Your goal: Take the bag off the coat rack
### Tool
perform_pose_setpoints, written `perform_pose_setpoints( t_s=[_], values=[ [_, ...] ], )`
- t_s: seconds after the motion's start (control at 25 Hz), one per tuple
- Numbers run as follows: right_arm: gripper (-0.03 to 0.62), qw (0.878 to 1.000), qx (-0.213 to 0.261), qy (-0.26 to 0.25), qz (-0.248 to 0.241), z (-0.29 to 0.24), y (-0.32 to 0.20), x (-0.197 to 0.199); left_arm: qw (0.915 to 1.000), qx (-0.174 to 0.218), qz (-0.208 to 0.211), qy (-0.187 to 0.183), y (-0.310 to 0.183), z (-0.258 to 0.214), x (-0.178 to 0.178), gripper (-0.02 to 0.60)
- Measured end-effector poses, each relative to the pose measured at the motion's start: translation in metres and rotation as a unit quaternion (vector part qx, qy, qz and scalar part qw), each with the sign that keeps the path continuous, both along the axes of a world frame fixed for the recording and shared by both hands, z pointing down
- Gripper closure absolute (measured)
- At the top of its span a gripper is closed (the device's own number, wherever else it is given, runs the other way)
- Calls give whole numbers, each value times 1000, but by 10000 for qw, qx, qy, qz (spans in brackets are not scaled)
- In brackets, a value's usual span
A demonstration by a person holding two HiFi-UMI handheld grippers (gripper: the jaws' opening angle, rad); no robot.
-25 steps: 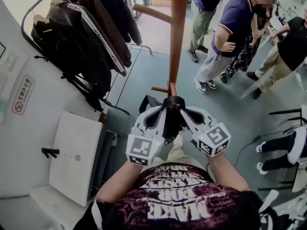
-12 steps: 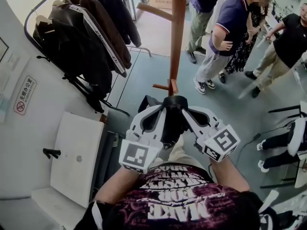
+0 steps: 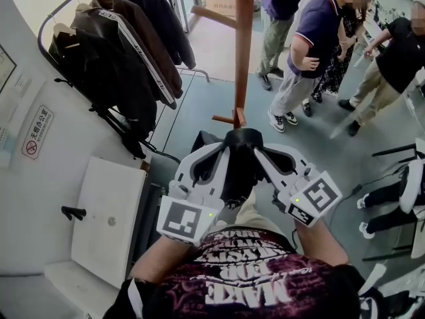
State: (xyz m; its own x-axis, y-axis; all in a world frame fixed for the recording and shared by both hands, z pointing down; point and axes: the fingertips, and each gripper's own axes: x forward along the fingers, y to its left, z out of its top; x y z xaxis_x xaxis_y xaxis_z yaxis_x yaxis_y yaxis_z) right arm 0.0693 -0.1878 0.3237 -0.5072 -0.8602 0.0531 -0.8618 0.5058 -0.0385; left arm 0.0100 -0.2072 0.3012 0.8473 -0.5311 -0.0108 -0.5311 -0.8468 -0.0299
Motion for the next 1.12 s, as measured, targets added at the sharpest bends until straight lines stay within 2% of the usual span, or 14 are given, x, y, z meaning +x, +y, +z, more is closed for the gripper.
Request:
perform_pose_setpoints(
  t_s=[0.44,1.12],
  values=[
    [586,9999,83,80,-59,-13,4,-3,9999,110,58,-15,2,-13,-1,574],
    [586,10000,-12,90,-41,-7,-1,6,10000,38,70,-42,-1,-6,7,574]
  ],
)
